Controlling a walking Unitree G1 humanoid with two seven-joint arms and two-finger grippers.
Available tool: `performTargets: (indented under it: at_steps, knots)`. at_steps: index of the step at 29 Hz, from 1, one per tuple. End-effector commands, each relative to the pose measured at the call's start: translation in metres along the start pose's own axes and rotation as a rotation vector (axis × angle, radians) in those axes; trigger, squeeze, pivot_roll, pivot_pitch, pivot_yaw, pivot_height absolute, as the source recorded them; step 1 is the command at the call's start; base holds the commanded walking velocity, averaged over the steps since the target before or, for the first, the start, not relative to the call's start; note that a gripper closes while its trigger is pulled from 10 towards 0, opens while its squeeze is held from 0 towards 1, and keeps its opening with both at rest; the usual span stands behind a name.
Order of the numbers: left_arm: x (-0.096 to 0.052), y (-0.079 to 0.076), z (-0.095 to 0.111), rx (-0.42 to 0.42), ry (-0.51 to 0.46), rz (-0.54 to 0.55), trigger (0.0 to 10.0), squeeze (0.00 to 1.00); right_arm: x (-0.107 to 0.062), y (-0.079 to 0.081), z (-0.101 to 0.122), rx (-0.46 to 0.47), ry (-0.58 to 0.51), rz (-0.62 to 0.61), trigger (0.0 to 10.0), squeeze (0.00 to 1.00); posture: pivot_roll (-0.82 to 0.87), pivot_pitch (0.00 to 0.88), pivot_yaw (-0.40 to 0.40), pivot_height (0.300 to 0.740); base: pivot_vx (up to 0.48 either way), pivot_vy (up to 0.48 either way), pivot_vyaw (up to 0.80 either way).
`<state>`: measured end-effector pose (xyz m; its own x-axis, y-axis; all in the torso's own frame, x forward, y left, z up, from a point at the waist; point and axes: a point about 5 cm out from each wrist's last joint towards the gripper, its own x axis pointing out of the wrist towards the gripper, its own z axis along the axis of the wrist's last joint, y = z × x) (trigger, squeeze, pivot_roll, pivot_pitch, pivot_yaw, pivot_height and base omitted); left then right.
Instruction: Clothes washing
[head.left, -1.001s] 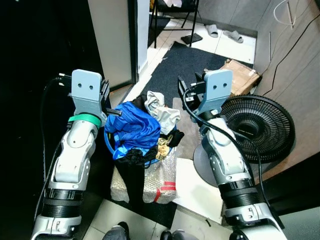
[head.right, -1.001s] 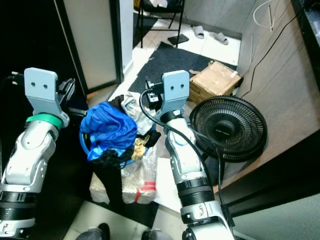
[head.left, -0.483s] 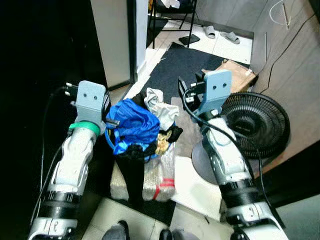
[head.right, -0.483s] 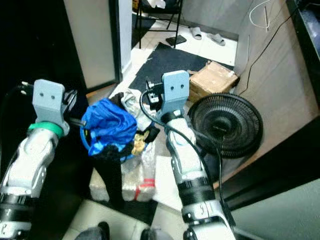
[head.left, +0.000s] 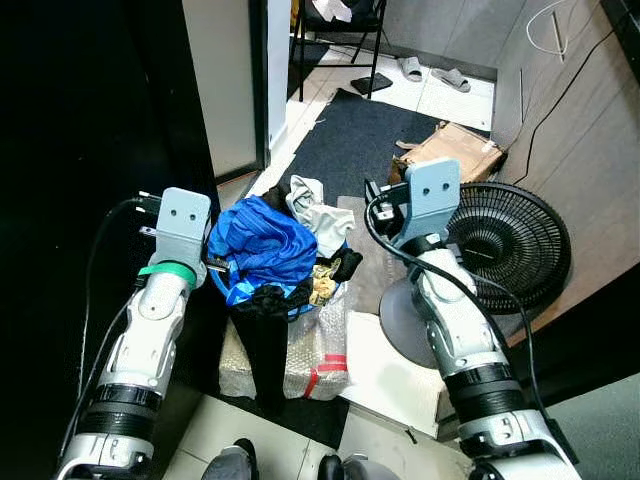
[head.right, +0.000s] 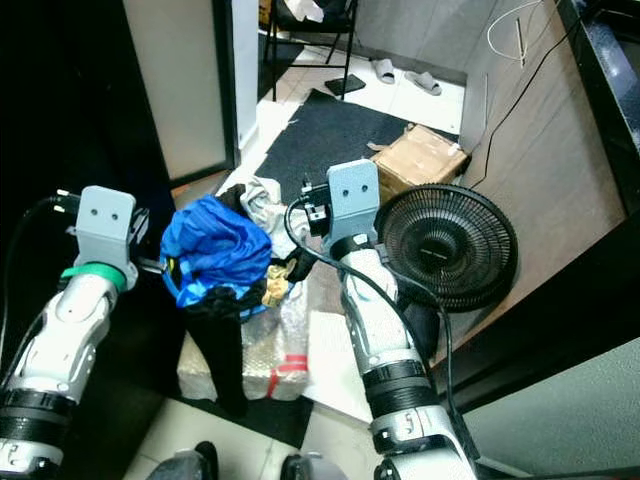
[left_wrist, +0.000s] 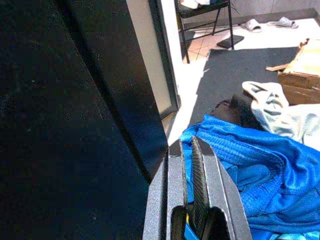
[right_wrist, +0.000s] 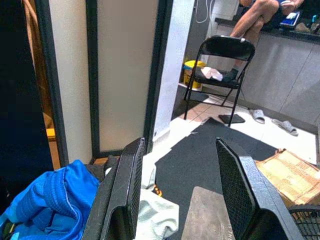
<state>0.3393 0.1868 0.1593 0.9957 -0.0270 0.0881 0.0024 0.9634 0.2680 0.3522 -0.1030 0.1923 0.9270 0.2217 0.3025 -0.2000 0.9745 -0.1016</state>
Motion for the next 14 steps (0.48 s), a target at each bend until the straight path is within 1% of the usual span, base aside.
performTargets:
  at_steps: [1, 4, 14]
  knots:
    - [-0.0019, -0.0002, -0.0032, -0.009, 0.007, 0.001, 10.0, 0.00, -0.0033, 0.0001, -0.0062, -0.002, 0.022, -0.001, 10.0, 0.00, 0.04, 0.125, -0.024, 0.720, 0.000, 0.000, 0.00]
    - [0.0005, 0.0010, -0.0033, -0.007, -0.007, 0.009, 10.0, 0.00, -0.0012, -0.0003, -0.0057, -0.001, 0.016, -0.002, 10.0, 0.00, 0.04, 0.120, -0.024, 0.705, 0.000, 0.000, 0.00]
    - [0.0028, 0.0006, -0.0035, -0.004, -0.017, 0.011, 10.0, 0.00, -0.0003, -0.0008, -0.0058, -0.002, 0.010, -0.001, 10.0, 0.00, 0.04, 0.108, -0.024, 0.685, 0.000, 0.000, 0.00]
